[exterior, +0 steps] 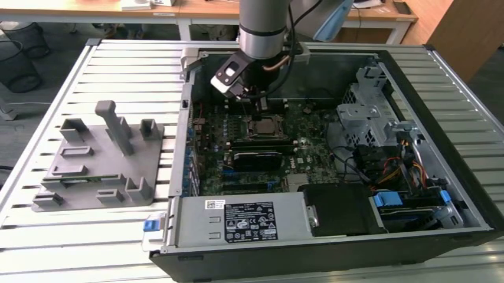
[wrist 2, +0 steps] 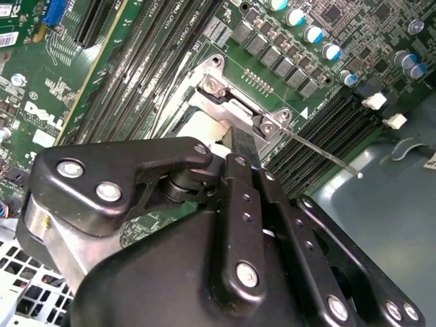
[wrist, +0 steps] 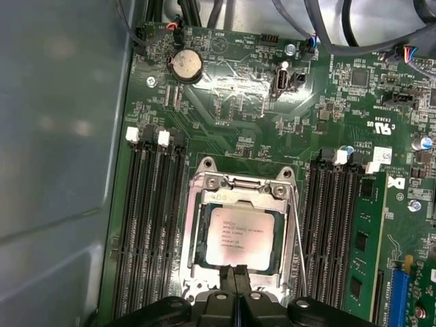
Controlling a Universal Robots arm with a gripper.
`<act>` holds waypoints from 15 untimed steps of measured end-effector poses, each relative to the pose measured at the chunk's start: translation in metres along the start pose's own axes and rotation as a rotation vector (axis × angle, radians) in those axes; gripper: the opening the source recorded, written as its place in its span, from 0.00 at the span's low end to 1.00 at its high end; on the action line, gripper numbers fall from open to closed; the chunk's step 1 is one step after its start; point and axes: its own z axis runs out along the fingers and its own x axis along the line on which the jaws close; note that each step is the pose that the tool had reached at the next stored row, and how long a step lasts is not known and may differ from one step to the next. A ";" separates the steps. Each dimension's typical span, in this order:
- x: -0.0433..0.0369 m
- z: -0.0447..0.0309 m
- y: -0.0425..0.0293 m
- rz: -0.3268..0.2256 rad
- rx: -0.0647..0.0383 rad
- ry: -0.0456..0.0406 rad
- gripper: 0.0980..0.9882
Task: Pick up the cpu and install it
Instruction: 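Close the cpu cover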
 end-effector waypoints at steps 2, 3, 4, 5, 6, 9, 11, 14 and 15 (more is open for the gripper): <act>0.0000 0.0014 -0.0004 0.000 0.000 -0.0004 0.01; 0.0001 0.0021 -0.0006 0.000 0.000 -0.0005 0.01; 0.0001 0.0029 -0.0008 0.000 0.000 -0.0007 0.01; 0.0001 0.0038 -0.0009 0.000 0.000 -0.0008 0.01; 0.0001 0.0046 -0.0011 0.000 0.000 -0.0009 0.01; 0.0002 0.0074 -0.0015 0.000 0.000 -0.0011 0.01; 0.0002 0.0088 -0.0018 0.000 0.000 -0.0011 0.01; 0.0003 0.0104 -0.0021 0.000 0.000 -0.0011 0.01; 0.0003 0.0111 -0.0021 0.000 0.000 -0.0011 0.01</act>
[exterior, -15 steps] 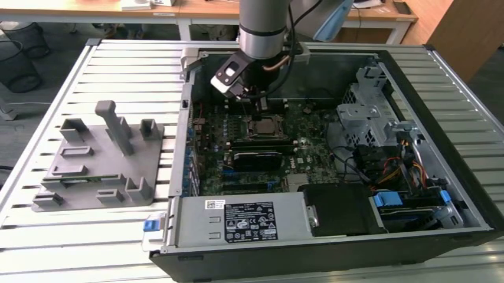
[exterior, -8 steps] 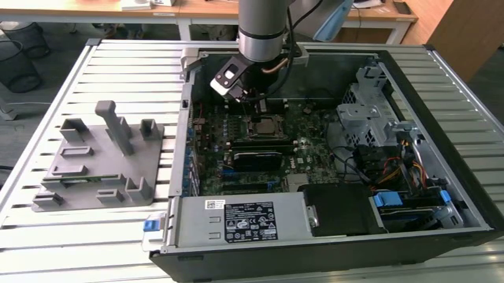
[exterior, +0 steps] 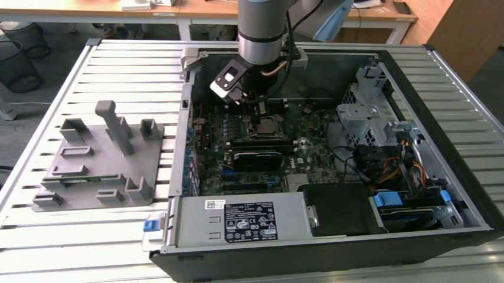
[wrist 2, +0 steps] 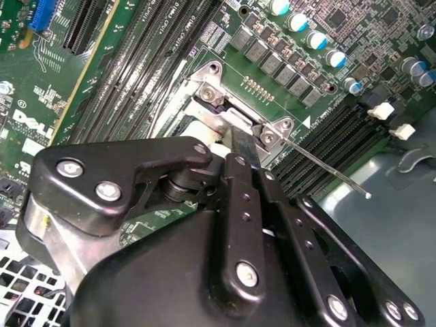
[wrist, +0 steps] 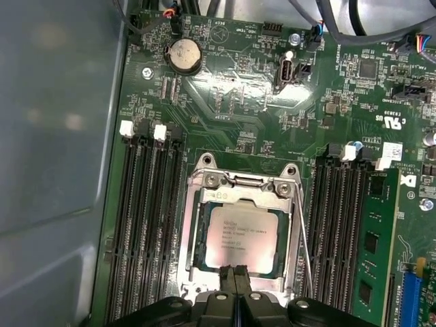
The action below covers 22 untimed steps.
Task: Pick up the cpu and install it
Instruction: 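Close the cpu cover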
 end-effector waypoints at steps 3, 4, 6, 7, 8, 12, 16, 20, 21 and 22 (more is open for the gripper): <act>0.0000 0.0022 0.0000 -0.001 0.000 -0.0001 0.01; 0.0000 0.0028 -0.0001 -0.001 0.000 0.0000 0.01; 0.0000 0.0039 -0.0001 -0.001 0.000 0.0000 0.01; 0.0001 0.0044 -0.0001 -0.001 0.000 0.0000 0.01; 0.0001 0.0048 -0.0001 -0.001 0.000 -0.0001 0.01; 0.0001 0.0070 -0.0002 -0.001 0.000 0.0000 0.01; 0.0000 0.0088 -0.0002 -0.001 0.000 -0.0001 0.01; -0.0004 0.0094 0.0040 -0.001 0.000 0.0000 0.01; -0.0005 0.0095 0.0053 -0.001 0.000 0.0000 0.01; -0.0007 0.0096 0.0060 -0.001 0.000 0.0000 0.01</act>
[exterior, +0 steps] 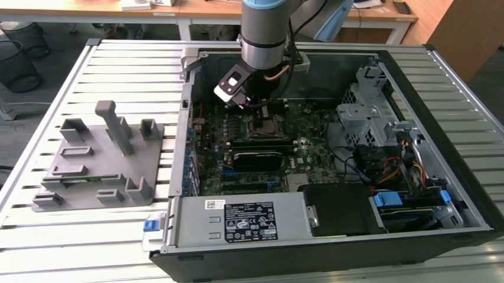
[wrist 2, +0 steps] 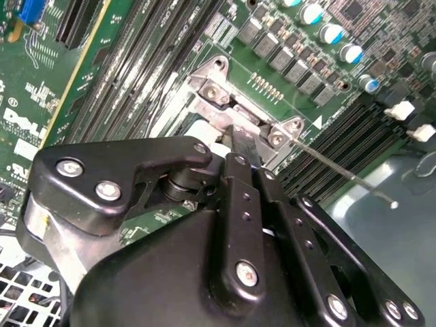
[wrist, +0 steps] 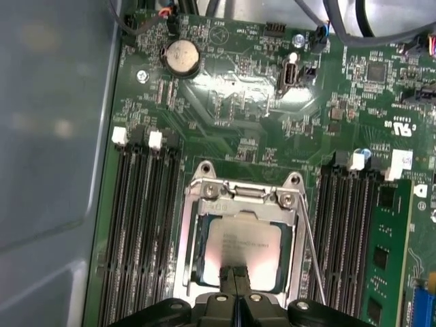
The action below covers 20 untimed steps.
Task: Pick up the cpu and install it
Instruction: 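Close the cpu cover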
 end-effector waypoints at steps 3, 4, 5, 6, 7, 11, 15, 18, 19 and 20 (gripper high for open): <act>-0.0001 0.0006 0.0009 0.000 0.000 -0.0002 0.01; -0.0001 0.0006 0.0010 0.000 0.000 -0.0003 0.01; -0.0001 0.0006 0.0010 0.000 0.000 -0.0003 0.01; -0.0001 0.0007 0.0011 0.000 0.000 -0.0002 0.01; -0.0001 0.0007 0.0011 0.000 0.000 -0.0001 0.01; -0.0001 -0.0023 0.0012 0.000 0.000 -0.0001 0.01; -0.0001 -0.0099 0.0013 0.000 0.000 0.0000 0.01; -0.0001 -0.0127 0.0014 0.000 0.000 0.0001 0.01; -0.0006 -0.0127 0.0014 0.000 0.000 0.0001 0.01; -0.0016 -0.0127 0.0013 0.000 0.000 0.0000 0.01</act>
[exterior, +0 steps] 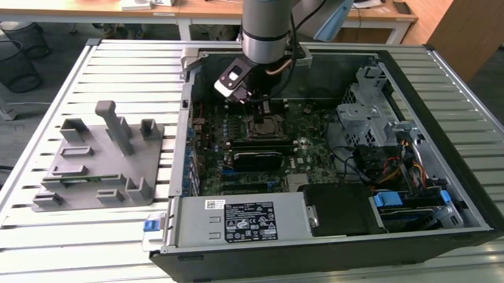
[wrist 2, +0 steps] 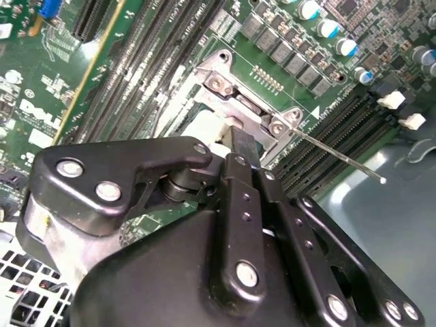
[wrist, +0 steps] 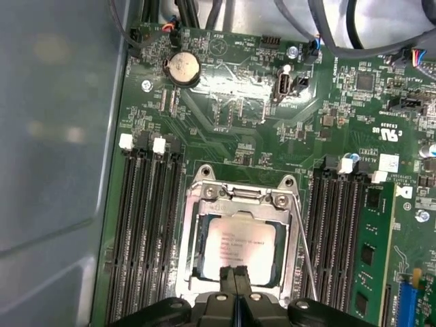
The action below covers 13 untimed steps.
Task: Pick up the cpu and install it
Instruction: 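Close the cpu cover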
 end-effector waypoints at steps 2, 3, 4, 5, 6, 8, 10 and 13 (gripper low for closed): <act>-0.0017 0.0001 0.0013 0.000 0.000 0.0003 0.01; -0.0021 0.0002 0.0025 0.000 0.000 0.0005 0.01; -0.0023 0.0002 0.0034 0.000 0.000 0.0005 0.01; -0.0025 0.0002 0.0047 0.000 0.000 0.0004 0.01; -0.0026 0.0003 0.0056 0.000 0.000 0.0004 0.01; -0.0028 0.0003 0.0077 0.000 0.001 0.0003 0.01; -0.0031 0.0004 0.0104 0.000 0.001 0.0003 0.01; -0.0036 0.0005 0.0138 0.000 0.000 0.0004 0.01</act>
